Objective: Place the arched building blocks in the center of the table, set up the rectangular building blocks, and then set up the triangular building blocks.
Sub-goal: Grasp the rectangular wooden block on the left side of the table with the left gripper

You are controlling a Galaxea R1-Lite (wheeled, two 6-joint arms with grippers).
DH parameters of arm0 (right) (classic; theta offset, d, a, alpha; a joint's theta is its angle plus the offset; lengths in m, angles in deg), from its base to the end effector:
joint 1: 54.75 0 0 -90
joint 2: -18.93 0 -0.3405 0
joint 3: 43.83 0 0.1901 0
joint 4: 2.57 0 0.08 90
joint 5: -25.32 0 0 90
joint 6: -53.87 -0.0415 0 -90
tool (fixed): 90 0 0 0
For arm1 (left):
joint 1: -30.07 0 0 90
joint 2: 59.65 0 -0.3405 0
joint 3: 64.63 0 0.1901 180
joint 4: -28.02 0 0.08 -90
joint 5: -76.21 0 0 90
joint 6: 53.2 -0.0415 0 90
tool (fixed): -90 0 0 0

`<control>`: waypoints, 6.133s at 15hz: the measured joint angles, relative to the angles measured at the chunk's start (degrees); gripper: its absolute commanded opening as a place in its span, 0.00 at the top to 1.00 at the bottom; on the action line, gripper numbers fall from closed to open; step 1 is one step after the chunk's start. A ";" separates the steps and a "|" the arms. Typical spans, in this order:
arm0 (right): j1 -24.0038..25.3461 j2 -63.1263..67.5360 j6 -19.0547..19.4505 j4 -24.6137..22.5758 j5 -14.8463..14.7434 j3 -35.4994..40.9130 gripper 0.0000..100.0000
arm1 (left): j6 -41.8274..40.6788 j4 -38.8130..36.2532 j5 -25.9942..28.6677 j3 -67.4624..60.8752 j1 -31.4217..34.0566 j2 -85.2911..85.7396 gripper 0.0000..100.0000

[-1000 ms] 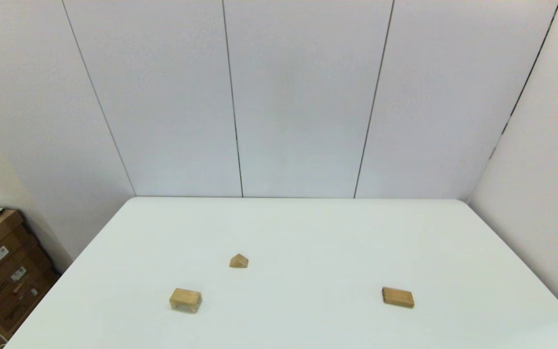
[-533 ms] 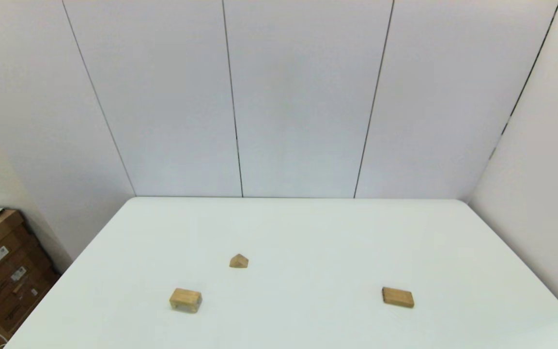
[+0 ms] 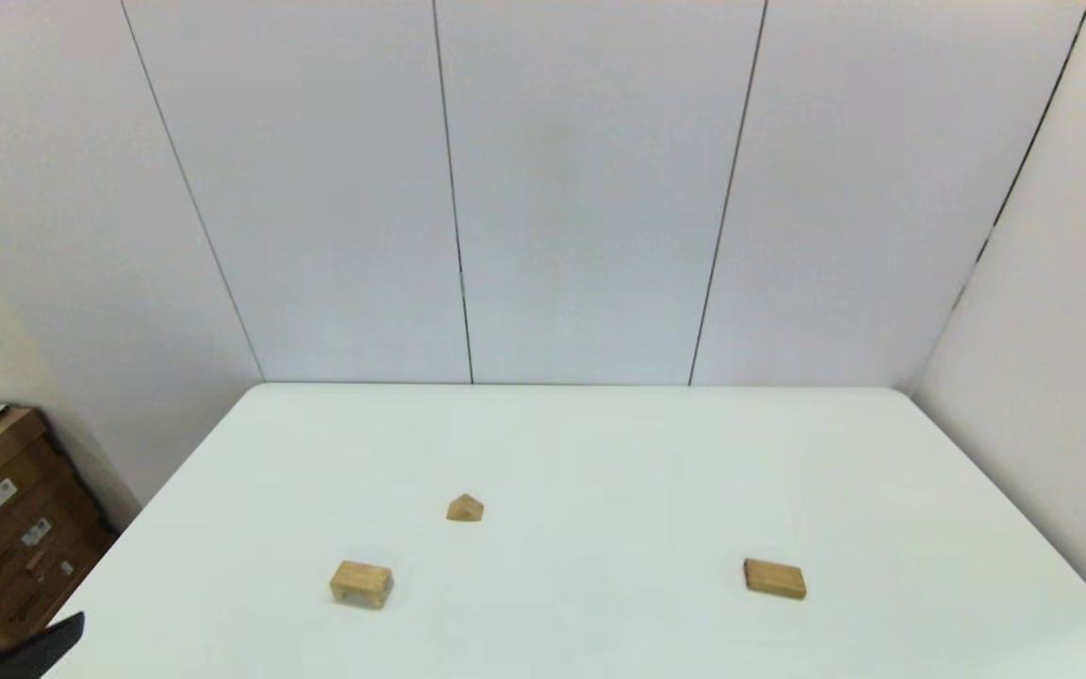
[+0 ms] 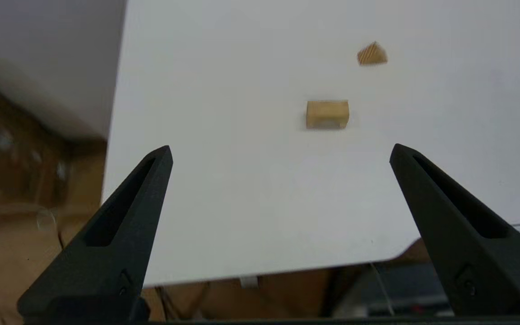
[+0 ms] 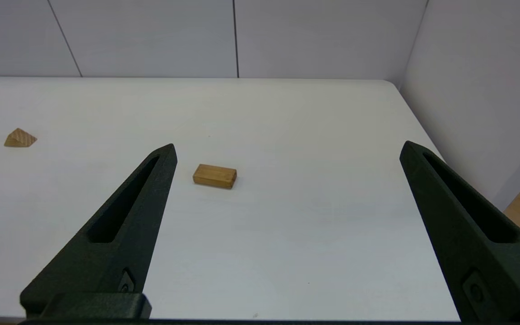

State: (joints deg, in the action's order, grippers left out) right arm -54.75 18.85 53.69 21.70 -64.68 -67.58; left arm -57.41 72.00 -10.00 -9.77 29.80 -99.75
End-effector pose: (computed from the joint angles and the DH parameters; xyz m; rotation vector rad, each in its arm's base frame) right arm -0.0451 0.0000 0.0754 0.0031 0.0077 0.0000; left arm 0.0293 -0.0029 0.2085 0.0562 0.5070 -0.0880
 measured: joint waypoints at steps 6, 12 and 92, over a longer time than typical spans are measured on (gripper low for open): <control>0.00 0.00 0.00 0.00 0.00 0.00 0.00 | 21.02 17.94 -1.76 21.94 -1.05 -30.65 0.00; 0.00 0.00 0.00 0.00 0.00 0.00 0.00 | 44.19 26.40 -7.49 28.68 -5.88 -43.93 0.00; 0.00 0.00 0.00 0.00 0.00 0.00 0.00 | 101.19 9.18 -1.87 41.90 -15.99 -91.76 1.00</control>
State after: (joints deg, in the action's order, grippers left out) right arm -54.75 18.85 53.69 21.70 -64.68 -67.58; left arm 43.79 81.18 -11.87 32.13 13.81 -191.51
